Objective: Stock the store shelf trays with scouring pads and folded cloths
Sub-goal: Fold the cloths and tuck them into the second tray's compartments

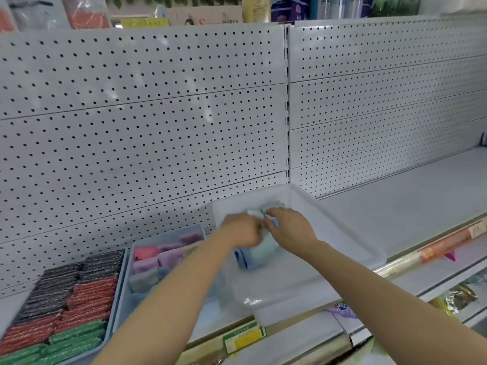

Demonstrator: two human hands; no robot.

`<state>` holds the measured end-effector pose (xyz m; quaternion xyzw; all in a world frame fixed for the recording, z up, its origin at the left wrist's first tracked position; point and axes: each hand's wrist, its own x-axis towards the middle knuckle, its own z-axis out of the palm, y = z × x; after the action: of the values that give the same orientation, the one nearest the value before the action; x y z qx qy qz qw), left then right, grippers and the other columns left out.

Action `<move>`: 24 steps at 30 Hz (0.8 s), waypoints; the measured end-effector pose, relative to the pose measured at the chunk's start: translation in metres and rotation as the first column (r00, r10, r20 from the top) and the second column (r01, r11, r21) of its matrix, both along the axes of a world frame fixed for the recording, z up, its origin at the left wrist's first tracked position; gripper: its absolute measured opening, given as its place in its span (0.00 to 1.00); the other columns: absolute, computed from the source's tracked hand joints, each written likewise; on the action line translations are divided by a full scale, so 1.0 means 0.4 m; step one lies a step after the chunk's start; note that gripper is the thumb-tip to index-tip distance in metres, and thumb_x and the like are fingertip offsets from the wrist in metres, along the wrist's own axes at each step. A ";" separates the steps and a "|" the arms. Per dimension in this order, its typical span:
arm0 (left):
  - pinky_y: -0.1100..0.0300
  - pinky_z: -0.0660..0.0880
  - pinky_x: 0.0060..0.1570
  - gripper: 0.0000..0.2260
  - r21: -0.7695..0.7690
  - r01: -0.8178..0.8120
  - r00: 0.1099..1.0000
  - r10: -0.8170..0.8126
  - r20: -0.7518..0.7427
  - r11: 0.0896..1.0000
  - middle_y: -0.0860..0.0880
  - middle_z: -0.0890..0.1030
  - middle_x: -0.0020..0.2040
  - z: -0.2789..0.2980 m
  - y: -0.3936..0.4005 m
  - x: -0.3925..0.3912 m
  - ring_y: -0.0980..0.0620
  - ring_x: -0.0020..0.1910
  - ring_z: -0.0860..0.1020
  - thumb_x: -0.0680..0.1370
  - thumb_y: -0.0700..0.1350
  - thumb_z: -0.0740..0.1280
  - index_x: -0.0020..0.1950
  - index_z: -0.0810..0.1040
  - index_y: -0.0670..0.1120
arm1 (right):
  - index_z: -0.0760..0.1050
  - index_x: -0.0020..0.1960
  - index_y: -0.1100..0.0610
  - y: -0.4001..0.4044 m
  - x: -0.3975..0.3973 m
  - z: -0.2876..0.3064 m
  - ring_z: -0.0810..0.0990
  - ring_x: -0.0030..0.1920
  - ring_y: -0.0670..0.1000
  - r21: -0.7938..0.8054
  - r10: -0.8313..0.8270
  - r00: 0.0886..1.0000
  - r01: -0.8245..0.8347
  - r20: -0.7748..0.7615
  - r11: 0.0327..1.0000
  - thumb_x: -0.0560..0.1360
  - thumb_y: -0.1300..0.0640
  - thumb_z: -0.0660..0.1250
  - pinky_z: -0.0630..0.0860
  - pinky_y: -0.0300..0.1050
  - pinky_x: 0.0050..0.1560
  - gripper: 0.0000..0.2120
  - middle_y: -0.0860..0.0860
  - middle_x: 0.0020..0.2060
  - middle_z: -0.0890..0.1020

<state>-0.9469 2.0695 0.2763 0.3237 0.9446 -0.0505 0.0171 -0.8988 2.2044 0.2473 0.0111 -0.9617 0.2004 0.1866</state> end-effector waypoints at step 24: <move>0.54 0.80 0.40 0.15 0.900 -0.429 0.889 0.210 0.406 0.076 0.46 0.82 0.46 0.127 -0.421 0.062 0.50 0.38 0.81 0.76 0.51 0.71 0.55 0.74 0.44 | 0.74 0.61 0.65 -0.396 -0.042 0.163 0.82 0.49 0.61 -0.976 0.383 0.923 -0.100 -0.018 0.195 0.72 0.67 0.70 0.80 0.56 0.52 0.17 0.62 0.51 0.83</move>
<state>-0.9220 1.9012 0.3271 0.0439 0.7902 0.6023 -0.1045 -0.9158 2.0459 0.3125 0.0228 -0.6318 0.7748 0.0069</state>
